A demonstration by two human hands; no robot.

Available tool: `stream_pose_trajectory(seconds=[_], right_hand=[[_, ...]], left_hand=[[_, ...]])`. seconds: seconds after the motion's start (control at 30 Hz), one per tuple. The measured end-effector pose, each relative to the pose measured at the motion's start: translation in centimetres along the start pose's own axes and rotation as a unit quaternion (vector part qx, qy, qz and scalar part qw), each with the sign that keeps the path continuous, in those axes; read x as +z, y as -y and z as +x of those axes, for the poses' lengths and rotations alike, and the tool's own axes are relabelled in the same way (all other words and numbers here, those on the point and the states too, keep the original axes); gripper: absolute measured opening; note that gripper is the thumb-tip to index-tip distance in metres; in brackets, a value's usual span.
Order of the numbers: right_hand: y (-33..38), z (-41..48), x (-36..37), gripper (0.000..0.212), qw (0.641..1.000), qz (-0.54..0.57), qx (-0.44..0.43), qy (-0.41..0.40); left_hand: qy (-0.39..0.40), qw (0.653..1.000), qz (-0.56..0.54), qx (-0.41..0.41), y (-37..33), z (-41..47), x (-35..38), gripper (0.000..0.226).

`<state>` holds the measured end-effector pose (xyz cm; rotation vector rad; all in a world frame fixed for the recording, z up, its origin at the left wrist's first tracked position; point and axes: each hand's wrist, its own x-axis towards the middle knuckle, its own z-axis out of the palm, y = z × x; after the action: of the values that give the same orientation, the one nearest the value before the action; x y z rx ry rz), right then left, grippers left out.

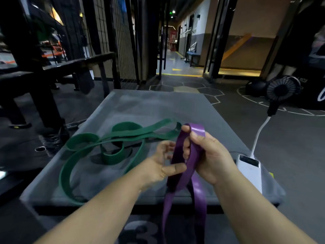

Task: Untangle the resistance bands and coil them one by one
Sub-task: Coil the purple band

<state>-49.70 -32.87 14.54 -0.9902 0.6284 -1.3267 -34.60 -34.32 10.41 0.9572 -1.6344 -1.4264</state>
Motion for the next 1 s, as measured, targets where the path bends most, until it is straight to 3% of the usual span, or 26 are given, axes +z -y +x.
stream_pose_trajectory(seconds=[0.1, 0.2, 0.3, 0.4, 0.47, 0.53, 0.6, 0.77, 0.83, 0.93, 1.0], right_hand=[[0.4, 0.1, -0.8, 0.016, 1.0, -0.013, -0.001, 0.017], [1.3, 0.2, -1.9, 0.016, 1.0, -0.005, -0.024, 0.01], [1.8, 0.0, -3.1, 0.051, 0.998, 0.045, -0.032, 0.036], [1.3, -0.2, -4.2, 0.047, 0.965, 0.219, 0.025, 0.142], [0.7, -0.5, -4.2, 0.046, 0.931, 0.28, 0.069, 0.222], [0.5, -0.9, -4.0, 0.051, 0.941, 0.238, 0.07, 0.232], [0.6, -1.1, -3.8, 0.055, 0.938, 0.23, 0.059, 0.252], [2.5, -0.5, -4.7, 0.058, 0.944, 0.25, 0.01, 0.213], [3.6, -0.4, -5.2, 0.054, 0.948, 0.252, -0.012, 0.194], [5.2, -0.6, -5.8, 0.05, 0.948, 0.251, -0.051, 0.189], [5.7, -0.8, -6.1, 0.051, 0.952, 0.233, -0.083, 0.18]], left_hand=[[0.076, 0.996, -0.02, -0.05, 1.2, -0.3, 0.6, 0.043], [0.112, 0.985, 0.104, -0.077, 2.1, -0.1, 0.3, 0.013], [0.115, 0.966, 0.211, -0.09, 3.2, 0.2, 0.1, 0.024], [0.016, 0.957, 0.28, -0.072, 3.5, 0.7, 0.3, 0.019], [-0.058, 0.968, 0.242, -0.037, 2.8, 0.8, 0.6, 0.014], [-0.077, 0.984, 0.158, -0.01, 1.6, 0.5, 0.9, 0.011], [-0.056, 0.992, 0.113, -0.006, 0.8, -0.1, 1.3, 0.017], [-0.033, 0.988, 0.146, -0.03, 1.1, -0.7, 1.4, 0.008], [0.054, 0.985, 0.146, -0.076, 1.2, -1.3, 1.0, 0.011], [0.166, 0.933, 0.292, -0.128, 1.7, -1.9, 0.4, 0.036], [0.153, 0.895, 0.399, -0.125, 2.0, -1.6, -0.1, 0.038]])
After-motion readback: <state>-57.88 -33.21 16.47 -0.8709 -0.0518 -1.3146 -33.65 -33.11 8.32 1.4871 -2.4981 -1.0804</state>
